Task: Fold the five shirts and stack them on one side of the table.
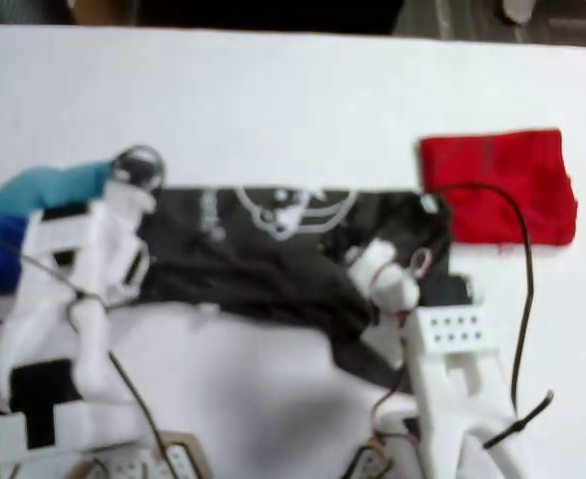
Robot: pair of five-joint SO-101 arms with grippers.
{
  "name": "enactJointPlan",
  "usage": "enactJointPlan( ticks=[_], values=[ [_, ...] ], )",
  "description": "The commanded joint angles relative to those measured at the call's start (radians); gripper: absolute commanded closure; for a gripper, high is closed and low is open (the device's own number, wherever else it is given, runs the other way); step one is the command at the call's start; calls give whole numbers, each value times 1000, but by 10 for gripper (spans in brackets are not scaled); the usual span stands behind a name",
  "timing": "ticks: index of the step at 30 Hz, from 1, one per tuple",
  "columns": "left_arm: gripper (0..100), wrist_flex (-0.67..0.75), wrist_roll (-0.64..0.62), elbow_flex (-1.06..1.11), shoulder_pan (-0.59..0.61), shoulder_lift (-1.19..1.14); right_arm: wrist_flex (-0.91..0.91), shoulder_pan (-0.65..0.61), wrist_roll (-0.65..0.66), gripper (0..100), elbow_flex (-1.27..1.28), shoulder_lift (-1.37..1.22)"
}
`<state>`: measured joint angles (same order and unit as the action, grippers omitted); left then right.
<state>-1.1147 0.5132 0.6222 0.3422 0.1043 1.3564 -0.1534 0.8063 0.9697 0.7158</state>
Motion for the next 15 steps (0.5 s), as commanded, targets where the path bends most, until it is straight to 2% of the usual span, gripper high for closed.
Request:
enactJointPlan(
  ticks=[1,9,12,15],
  values=[
    [771,-68,11,-70,-12,44,-10,-5,6,889,-6,31],
    [771,-413,5,-283,-94,51,-22,-4,5,889,-8,31],
    [769,-425,5,-341,-126,43,-62,22,-40,887,-9,31],
    [768,-358,9,-280,-167,43,-88,70,-51,887,-9,31]
  ],
)
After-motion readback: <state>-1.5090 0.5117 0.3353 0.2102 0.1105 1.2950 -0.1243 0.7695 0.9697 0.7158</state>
